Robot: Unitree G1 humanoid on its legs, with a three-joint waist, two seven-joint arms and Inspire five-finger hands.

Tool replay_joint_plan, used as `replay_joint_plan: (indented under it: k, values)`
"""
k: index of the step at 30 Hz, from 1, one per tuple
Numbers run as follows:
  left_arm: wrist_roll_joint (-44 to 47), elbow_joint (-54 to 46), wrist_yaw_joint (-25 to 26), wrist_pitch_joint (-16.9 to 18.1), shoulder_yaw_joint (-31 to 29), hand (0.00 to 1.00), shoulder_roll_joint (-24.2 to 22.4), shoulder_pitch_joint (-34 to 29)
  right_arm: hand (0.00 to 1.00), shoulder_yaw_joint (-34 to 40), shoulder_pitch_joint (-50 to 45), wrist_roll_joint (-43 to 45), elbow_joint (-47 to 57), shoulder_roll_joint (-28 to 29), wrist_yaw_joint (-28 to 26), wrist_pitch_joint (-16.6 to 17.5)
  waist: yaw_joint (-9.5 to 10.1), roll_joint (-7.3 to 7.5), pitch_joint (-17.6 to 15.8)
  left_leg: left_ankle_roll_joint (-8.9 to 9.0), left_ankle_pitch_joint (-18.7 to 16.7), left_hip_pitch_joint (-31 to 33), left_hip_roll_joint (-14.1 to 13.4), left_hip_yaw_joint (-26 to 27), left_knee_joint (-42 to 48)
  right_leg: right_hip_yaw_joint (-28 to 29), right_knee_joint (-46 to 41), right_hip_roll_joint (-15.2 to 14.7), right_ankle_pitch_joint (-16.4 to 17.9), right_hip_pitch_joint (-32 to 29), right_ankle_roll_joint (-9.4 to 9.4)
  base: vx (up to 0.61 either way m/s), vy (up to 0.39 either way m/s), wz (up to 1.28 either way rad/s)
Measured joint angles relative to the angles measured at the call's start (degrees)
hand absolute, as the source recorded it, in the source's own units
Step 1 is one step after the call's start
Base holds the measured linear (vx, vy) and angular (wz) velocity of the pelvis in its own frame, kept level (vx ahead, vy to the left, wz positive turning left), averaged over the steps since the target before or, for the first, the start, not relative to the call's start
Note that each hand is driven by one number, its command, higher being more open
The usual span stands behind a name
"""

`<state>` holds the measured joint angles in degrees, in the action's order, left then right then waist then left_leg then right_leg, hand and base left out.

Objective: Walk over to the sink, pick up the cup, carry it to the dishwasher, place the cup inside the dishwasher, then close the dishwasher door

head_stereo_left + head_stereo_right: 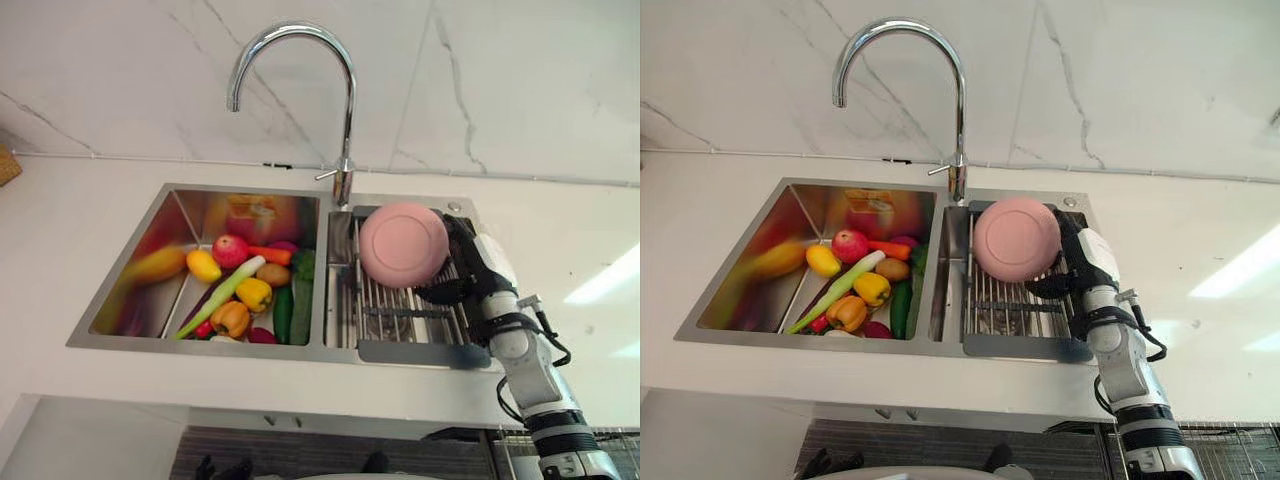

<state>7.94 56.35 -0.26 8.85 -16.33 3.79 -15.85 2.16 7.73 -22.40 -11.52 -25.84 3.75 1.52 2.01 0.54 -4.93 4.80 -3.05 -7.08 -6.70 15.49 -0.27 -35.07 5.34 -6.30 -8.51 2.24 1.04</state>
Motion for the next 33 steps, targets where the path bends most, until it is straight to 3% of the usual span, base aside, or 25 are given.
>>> replay_joint_plan:
  k: [11,15,19,23,33]
  values:
    - [-0.01,-0.26,0.02,0.0,-0.07,1.0,-0.36,0.06,1.0,5.41,7.36,11.84,-5.3,-0.03,-0.05,-1.26,-0.11,-0.16,-0.18,-0.55,0.37,0.08,0.72,-1.42,-0.3,-1.24,0.0,-0.78,-0.09,0.61,0.33,-0.01,0.026,0.07]
    - [-0.08,-0.33,0.01,0.01,-0.11,1.0,-0.39,0.03,1.0,6.58,10.34,16.14,-8.78,-0.86,-3.68,-2.08,-0.05,-0.05,-0.45,-0.82,0.56,0.08,1.17,-1.65,-0.64,-1.42,0.0,-1.21,-0.26,0.61,0.59,0.0,0.026,0.04]
    - [-0.08,-0.39,-0.06,0.01,-0.1,1.0,-0.39,0.17,1.0,6.29,14.27,19.47,-14.42,-3.44,-11.7,-3.83,0.08,0.03,-0.56,-1.06,0.72,0.09,1.61,-2.01,-1.0,-1.73,0.0,-1.64,-0.44,0.62,0.84,0.0,0.026,0.04]
    - [-0.07,-0.44,-0.13,0.0,-0.11,1.0,-0.33,0.2,1.0,5.28,16.74,20.4,-17.98,-5.51,-16.01,-3.88,0.18,0.22,-0.9,-1.18,0.8,0.13,1.89,-2.32,-1.12,-2.22,-0.01,-1.91,-0.55,0.69,1.0,0.01,0.015,0.04]
    - [0.05,-1.05,-0.39,0.0,-0.11,1.0,-0.2,0.1,1.0,3.07,25.56,22.58,-26.67,-10.23,-19.27,-3.99,0.26,0.76,-1.5,-1.88,1.3,0.59,2.75,-3.79,-1.54,-3.24,0.0,-2.77,-0.85,0.86,1.41,0.0,0.014,0.07]
